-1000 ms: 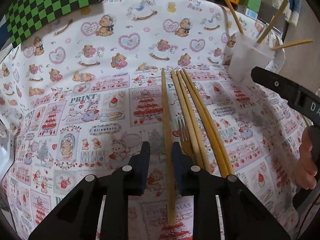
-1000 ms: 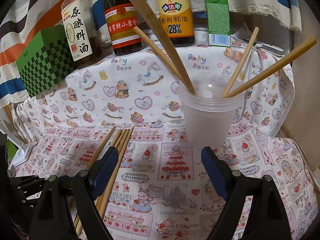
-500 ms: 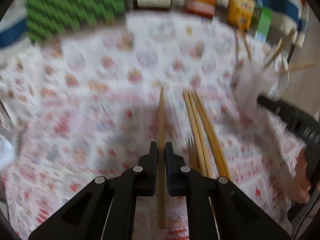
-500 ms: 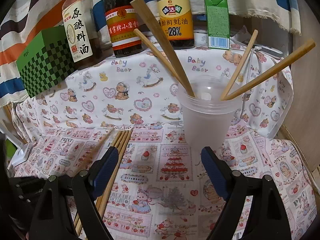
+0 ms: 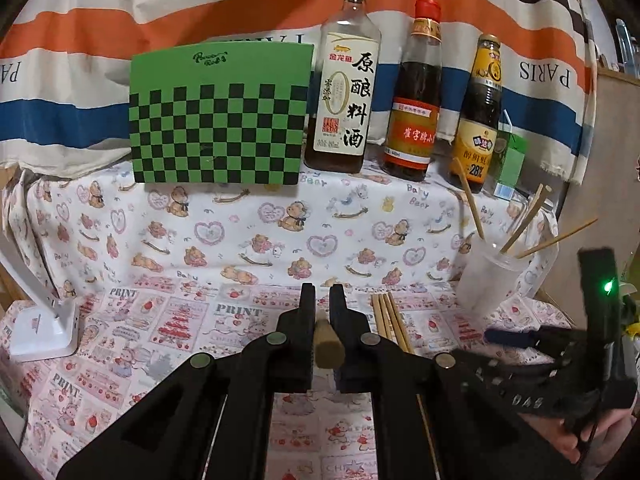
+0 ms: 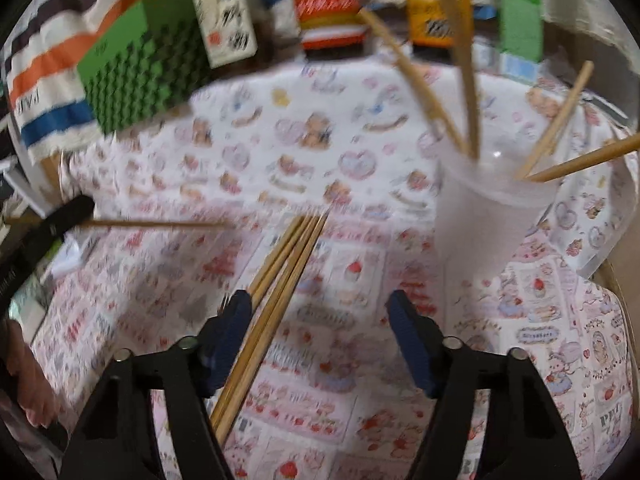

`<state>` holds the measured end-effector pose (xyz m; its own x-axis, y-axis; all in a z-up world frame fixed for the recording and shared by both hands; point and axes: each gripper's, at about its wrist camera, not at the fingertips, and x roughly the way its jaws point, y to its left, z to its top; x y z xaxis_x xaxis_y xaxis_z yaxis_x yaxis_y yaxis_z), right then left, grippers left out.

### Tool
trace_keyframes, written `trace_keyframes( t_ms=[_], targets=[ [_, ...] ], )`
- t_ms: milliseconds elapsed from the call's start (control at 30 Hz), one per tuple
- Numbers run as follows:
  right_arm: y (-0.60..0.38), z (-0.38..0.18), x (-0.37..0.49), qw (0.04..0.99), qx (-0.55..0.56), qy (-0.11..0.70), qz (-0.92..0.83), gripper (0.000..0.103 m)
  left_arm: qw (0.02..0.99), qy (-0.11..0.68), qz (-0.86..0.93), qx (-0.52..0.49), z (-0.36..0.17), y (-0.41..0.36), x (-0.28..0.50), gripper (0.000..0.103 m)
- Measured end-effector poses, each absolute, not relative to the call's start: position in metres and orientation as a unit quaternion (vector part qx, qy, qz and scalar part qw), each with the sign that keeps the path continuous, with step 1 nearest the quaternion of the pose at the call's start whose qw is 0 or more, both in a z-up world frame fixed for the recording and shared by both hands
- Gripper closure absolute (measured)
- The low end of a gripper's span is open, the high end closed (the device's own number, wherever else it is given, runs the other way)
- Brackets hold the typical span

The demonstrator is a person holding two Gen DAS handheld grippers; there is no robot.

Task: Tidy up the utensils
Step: 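Close the left tool on a loose wooden chopstick and lift it, then grasp a wooden chopstick with the right tool while the left tool holds its chopstick up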

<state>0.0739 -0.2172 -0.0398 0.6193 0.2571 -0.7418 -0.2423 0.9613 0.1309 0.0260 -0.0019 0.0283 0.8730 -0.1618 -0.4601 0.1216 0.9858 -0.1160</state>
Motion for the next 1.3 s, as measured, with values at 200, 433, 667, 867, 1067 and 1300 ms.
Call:
trace_keyframes(
  t_ms=[200,433,667,867,1067,1300],
  targets=[
    [-0.202,-0.051,0.073,0.888,-0.019,0.435,0.148,0.045,0.970,0.232,-0.061,-0.037,0.029,-0.005,0.023,0.097],
    [-0.192,-0.059,0.072,0.881,-0.046,0.449,0.139,0.045,0.978,0.206,-0.036,-0.009,0.036,-0.008,0.015,0.097],
    [-0.186,-0.066,0.071,0.876,-0.060,0.458,0.141,0.045,0.979,0.203,-0.031,-0.002,0.037,-0.009,0.013,0.097],
    [-0.191,-0.066,0.074,0.877,-0.056,0.460,0.126,0.045,0.977,0.207,-0.030,-0.025,0.037,-0.001,0.015,0.097],
    [-0.194,-0.070,0.077,0.873,-0.048,0.468,0.127,0.045,0.978,0.205,-0.016,-0.027,0.037,0.002,0.015,0.097],
    [-0.185,-0.065,0.070,0.877,-0.053,0.456,0.143,0.045,0.980,0.199,-0.010,-0.020,0.038,0.001,0.014,0.097]
  ],
)
